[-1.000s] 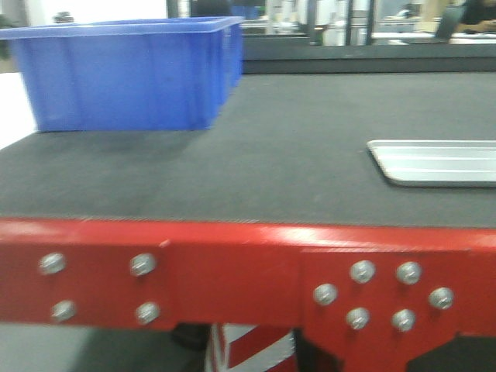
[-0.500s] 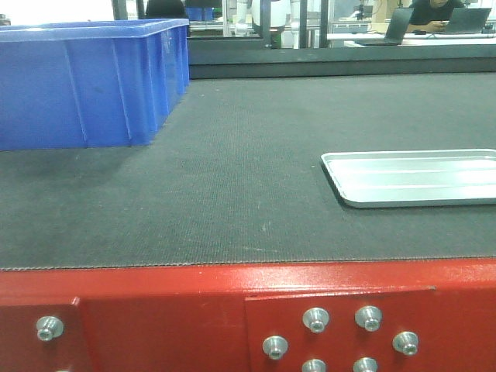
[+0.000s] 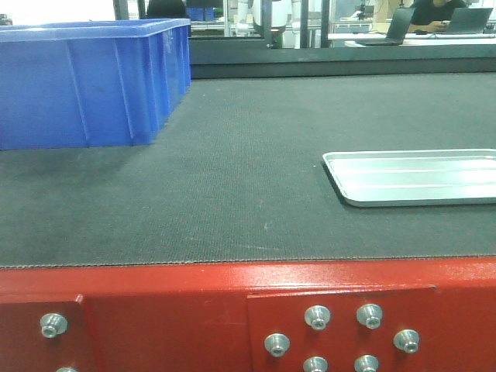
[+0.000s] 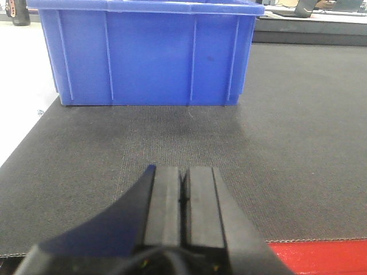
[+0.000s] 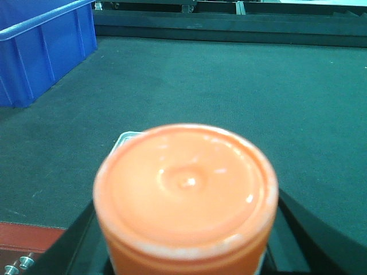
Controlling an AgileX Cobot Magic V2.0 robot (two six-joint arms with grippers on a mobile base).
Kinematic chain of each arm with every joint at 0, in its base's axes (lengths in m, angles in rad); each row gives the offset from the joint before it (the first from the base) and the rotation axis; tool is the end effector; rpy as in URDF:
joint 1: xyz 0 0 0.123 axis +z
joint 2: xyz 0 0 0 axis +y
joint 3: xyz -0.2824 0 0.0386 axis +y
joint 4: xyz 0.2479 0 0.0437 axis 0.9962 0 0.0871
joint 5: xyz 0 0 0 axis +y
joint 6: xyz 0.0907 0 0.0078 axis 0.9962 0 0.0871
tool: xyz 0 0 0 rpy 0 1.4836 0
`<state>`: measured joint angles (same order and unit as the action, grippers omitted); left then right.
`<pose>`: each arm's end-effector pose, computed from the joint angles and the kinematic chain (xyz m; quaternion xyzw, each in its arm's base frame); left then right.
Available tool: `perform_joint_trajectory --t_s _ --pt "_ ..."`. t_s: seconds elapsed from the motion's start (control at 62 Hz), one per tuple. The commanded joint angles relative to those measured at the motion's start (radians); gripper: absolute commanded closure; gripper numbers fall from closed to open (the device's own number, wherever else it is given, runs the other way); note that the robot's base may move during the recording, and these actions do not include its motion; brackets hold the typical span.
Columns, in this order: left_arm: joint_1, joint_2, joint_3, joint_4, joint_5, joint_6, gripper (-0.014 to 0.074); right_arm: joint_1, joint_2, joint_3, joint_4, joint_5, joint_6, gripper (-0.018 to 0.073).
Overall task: Grab orange capacitor from left shelf to right conveyor
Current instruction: 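Stop the base facing the conveyor beside the metal tray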
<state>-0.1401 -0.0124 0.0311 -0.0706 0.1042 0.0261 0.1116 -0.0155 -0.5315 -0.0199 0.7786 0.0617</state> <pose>0.0561 -0.0086 0.1938 0.0371 0.7186 -0.0665 0.6913 -0.0037 -0.0017 0.3103 -0.0197 0.7560 0.0467 0.6526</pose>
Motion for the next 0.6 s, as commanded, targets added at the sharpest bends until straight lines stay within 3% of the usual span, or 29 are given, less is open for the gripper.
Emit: perform_joint_trajectory --t_s 0.0,0.403,0.581 --pt "0.001 -0.011 -0.004 -0.003 -0.083 -0.002 0.0723 -0.007 -0.001 -0.033 -0.012 -0.090 -0.002 0.0462" --pt "0.001 -0.011 -0.004 -0.003 -0.083 -0.002 0.0723 -0.007 -0.001 -0.033 -0.012 -0.101 -0.002 0.0462" --pt "0.001 -0.011 -0.004 -0.003 -0.083 -0.002 0.0723 -0.007 0.060 -0.033 -0.012 -0.234 -0.002 0.0462"
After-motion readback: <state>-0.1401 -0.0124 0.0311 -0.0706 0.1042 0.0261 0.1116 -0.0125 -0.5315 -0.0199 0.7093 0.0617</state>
